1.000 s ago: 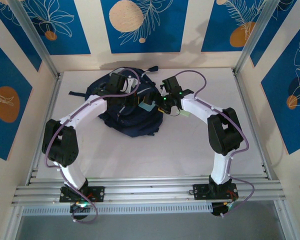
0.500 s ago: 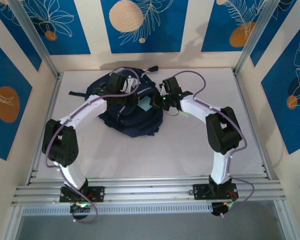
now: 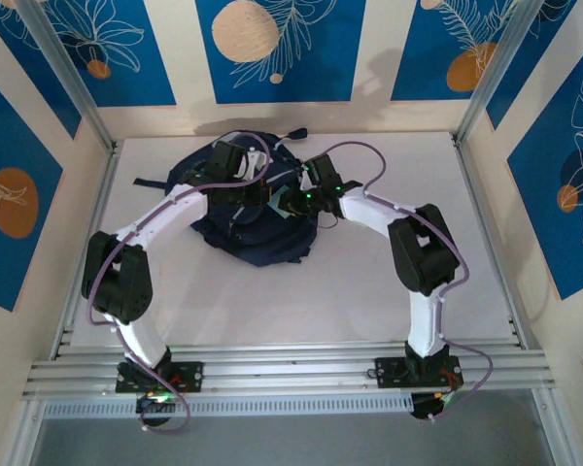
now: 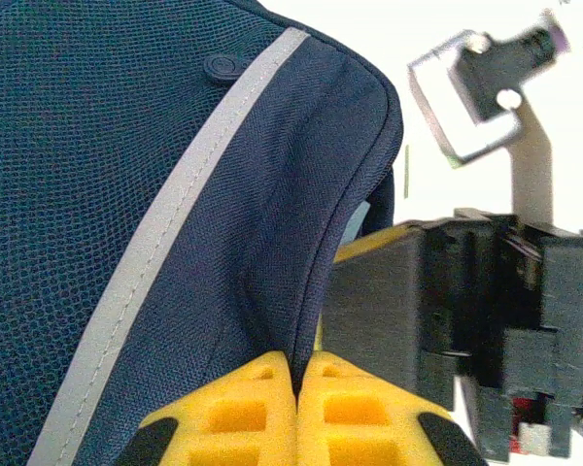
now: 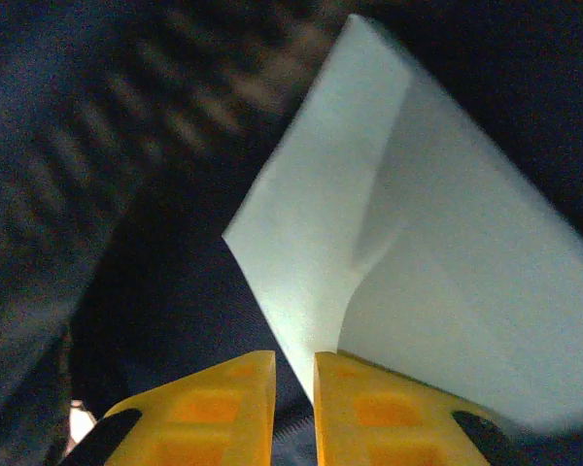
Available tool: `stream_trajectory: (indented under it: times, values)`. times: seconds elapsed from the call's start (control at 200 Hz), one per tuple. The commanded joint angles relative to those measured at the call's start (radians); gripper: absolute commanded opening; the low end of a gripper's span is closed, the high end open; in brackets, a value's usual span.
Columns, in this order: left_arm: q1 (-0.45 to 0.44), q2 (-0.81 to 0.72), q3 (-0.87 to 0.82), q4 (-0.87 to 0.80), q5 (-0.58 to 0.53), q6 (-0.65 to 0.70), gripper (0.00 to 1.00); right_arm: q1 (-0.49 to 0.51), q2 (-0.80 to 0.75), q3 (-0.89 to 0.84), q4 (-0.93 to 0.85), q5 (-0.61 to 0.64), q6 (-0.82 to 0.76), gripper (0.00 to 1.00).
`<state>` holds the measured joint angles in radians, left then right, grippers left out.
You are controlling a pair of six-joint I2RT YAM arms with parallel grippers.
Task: Pack the student bag
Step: Place the loose stationery in the student bag.
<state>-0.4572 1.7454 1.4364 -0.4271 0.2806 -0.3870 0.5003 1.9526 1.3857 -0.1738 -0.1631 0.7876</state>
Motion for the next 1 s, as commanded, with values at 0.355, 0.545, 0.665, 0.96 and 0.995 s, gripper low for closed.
stream_trajectory:
  times: [0.355, 0.545, 0.665, 0.96, 0.995]
  values:
    - [0.000, -0.068, 0.011, 0.025, 0.075, -0.025, 0.00, -0.120, -0.039, -0.007, -0.040, 0.028, -0.096, 0.30]
    - [-0.006, -0.064, 0.007, 0.039, 0.087, -0.040, 0.00, -0.102, 0.031, 0.066, -0.011, -0.022, -0.092, 0.18]
    - [-0.008, -0.052, 0.014, 0.046, 0.087, -0.044, 0.00, -0.053, 0.044, 0.092, 0.002, -0.043, -0.093, 0.10]
    - [-0.012, -0.030, 0.038, 0.044, 0.088, -0.043, 0.00, 0.000, 0.064, 0.093, 0.014, -0.098, -0.047, 0.17]
    - [-0.012, -0.033, 0.038, 0.040, 0.084, -0.040, 0.00, -0.008, 0.048, 0.078, 0.017, -0.096, -0.047, 0.19]
